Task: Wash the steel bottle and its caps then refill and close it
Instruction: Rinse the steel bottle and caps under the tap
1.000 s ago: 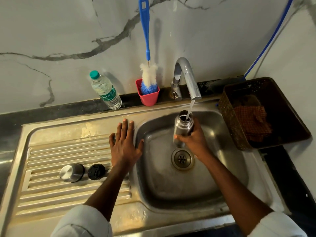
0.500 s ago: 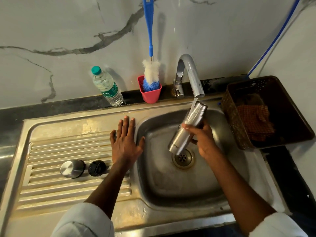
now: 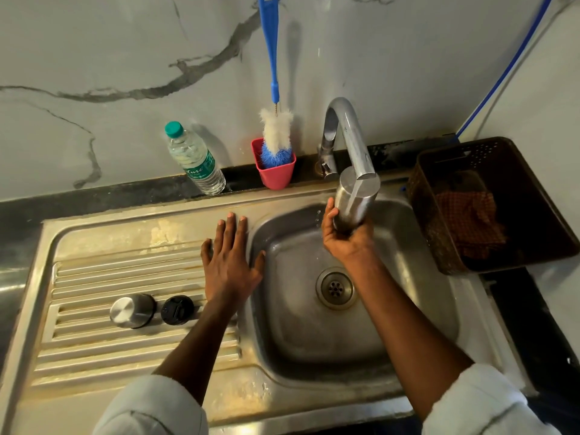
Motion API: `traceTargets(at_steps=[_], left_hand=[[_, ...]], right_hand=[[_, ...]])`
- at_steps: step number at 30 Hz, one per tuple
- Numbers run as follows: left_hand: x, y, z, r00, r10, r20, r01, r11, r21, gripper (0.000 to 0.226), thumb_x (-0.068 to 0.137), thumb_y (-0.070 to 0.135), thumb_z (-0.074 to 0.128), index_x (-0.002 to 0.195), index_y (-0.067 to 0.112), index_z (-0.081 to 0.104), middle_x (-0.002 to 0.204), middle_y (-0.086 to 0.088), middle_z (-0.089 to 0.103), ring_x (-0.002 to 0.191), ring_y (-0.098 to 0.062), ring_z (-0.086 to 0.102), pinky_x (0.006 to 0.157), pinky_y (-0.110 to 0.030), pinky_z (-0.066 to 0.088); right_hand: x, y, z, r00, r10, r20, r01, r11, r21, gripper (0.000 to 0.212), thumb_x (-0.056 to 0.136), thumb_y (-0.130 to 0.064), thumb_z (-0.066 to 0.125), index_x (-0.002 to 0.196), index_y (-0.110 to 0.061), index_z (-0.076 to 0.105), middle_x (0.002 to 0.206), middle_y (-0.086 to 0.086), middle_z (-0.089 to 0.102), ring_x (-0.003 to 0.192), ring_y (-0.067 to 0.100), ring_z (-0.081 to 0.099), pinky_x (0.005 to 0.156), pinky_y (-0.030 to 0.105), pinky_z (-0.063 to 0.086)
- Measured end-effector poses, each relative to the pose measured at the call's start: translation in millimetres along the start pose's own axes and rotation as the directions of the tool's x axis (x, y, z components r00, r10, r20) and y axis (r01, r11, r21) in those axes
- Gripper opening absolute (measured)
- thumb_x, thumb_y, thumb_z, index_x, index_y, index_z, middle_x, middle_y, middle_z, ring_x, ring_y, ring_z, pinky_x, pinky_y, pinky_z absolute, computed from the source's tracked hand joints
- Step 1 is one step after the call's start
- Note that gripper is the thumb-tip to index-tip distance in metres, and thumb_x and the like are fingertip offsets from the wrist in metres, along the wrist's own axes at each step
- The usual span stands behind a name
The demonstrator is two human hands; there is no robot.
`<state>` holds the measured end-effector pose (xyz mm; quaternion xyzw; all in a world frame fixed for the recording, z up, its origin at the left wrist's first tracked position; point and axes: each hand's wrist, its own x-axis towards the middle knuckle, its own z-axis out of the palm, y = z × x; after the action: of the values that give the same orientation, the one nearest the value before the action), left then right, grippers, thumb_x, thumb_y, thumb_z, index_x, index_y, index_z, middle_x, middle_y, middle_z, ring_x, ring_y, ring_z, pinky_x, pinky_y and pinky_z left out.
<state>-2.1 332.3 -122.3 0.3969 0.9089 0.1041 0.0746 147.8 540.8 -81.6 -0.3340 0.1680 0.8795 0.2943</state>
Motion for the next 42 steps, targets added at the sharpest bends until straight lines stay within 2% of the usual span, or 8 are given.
traceTargets(at_steps=[13, 17, 20, 22, 25, 28, 33, 42], left_hand=[[0.7, -0.8, 1.3, 1.0, -0.001, 0.004, 0.001, 1.0, 0.01, 0.088, 0.101, 0.069, 0.041, 0.169, 0.031, 0.001, 0.177, 0.003, -0.008, 0.163, -0.019, -0.008, 0.131, -0.056, 0.007], [0.4, -0.9, 2.0, 1.0, -0.004, -0.002, 0.004, 1.0, 0.005, 0.088, 0.101, 0.07, 0.041, 0.169, 0.031, 0.001, 0.177, 0.004, -0.009, 0.163, -0.018, -0.008, 0.131, -0.056, 0.007], [0.0, -0.7, 1.4, 1.0, -0.001, 0.0, 0.001, 1.0, 0.001, 0.089, 0.1, 0.069, 0.043, 0.169, 0.031, 0.001, 0.177, 0.003, -0.008, 0.163, -0.019, -0.008, 0.131, -0.055, 0.007], [0.1, -0.9, 1.3, 1.0, 0.0, -0.001, 0.0, 1.0, 0.005, 0.089, 0.1, 0.069, 0.043, 0.169, 0.032, 0.001, 0.177, 0.003, -0.008, 0.163, -0.019, -0.008, 0.131, -0.055, 0.007], [-0.1, -1.5, 1.2, 1.0, 0.005, -0.004, -0.005, 1.0, 0.004, 0.089, 0.1, 0.069, 0.043, 0.169, 0.032, 0.002, 0.177, 0.003, -0.007, 0.164, -0.019, -0.007, 0.131, -0.056, 0.008], [-0.4, -2.0, 0.9, 1.0, 0.007, -0.004, -0.007, 1.0, -0.002, 0.089, 0.1, 0.069, 0.044, 0.169, 0.032, 0.001, 0.177, 0.004, -0.007, 0.163, -0.018, -0.007, 0.131, -0.056, 0.008], [0.3, -1.4, -0.3, 1.0, 0.007, 0.005, -0.007, 1.0, 0.011, 0.088, 0.1, 0.068, 0.042, 0.169, 0.033, 0.0, 0.177, 0.005, -0.009, 0.163, -0.018, -0.008, 0.131, -0.055, 0.008], [0.1, -2.1, 0.4, 1.0, 0.011, 0.005, -0.011, 1.0, -0.002, 0.088, 0.101, 0.069, 0.043, 0.169, 0.032, 0.001, 0.177, 0.004, -0.009, 0.163, -0.018, -0.008, 0.131, -0.056, 0.007]], right_hand=[[-11.1, 16.1, 8.4, 0.991, 0.015, -0.135, -0.071, 0.905, -0.419, 0.057, 0.09, -0.054, 0.066, 0.117, -0.003, 0.067, 0.098, 0.024, 0.071, 0.079, 0.035, 0.071, 0.05, 0.035, 0.061], [-30.2, 1.9, -17.6, 0.993, 0.005, -0.119, -0.081, 0.76, -0.645, 0.044, 0.088, -0.058, 0.067, 0.106, -0.018, 0.071, 0.097, 0.01, 0.073, 0.091, 0.028, 0.069, 0.07, 0.039, 0.063], [-39.6, -11.6, -35.9, 0.953, -0.3, -0.046, 0.102, 0.46, -0.882, 0.046, 0.083, -0.048, 0.078, 0.12, -0.025, 0.065, 0.107, 0.007, 0.074, 0.096, 0.027, 0.071, 0.069, 0.043, 0.062], [-34.1, -11.4, -38.3, 0.892, -0.425, 0.152, 0.282, 0.261, -0.923, 0.057, 0.079, -0.034, 0.087, 0.129, -0.029, 0.059, 0.116, 0.002, 0.073, 0.102, 0.025, 0.073, 0.071, 0.045, 0.064], [-23.9, -2.8, -37.5, 0.852, -0.383, 0.356, 0.387, 0.005, -0.922, 0.072, 0.068, -0.024, 0.095, 0.13, -0.025, 0.059, 0.115, -0.002, 0.075, 0.102, 0.016, 0.074, 0.088, 0.044, 0.062], [-27.6, -1.6, -49.7, 0.864, -0.314, 0.395, 0.365, -0.151, -0.919, 0.075, 0.065, -0.019, 0.097, 0.129, -0.028, 0.058, 0.113, -0.007, 0.074, 0.099, 0.01, 0.073, 0.087, 0.035, 0.06], [-23.4, -18.0, -56.1, 0.753, -0.572, 0.327, 0.343, -0.084, -0.936, 0.08, 0.061, -0.009, 0.096, 0.131, -0.022, 0.058, 0.118, -0.005, 0.072, 0.104, 0.014, 0.071, 0.093, 0.041, 0.059], [-19.3, -26.2, -60.8, 0.792, -0.458, 0.403, 0.333, -0.228, -0.915, 0.083, 0.057, -0.007, 0.095, 0.129, -0.031, 0.062, 0.117, -0.01, 0.073, 0.107, 0.009, 0.069, 0.1, 0.045, 0.056]])
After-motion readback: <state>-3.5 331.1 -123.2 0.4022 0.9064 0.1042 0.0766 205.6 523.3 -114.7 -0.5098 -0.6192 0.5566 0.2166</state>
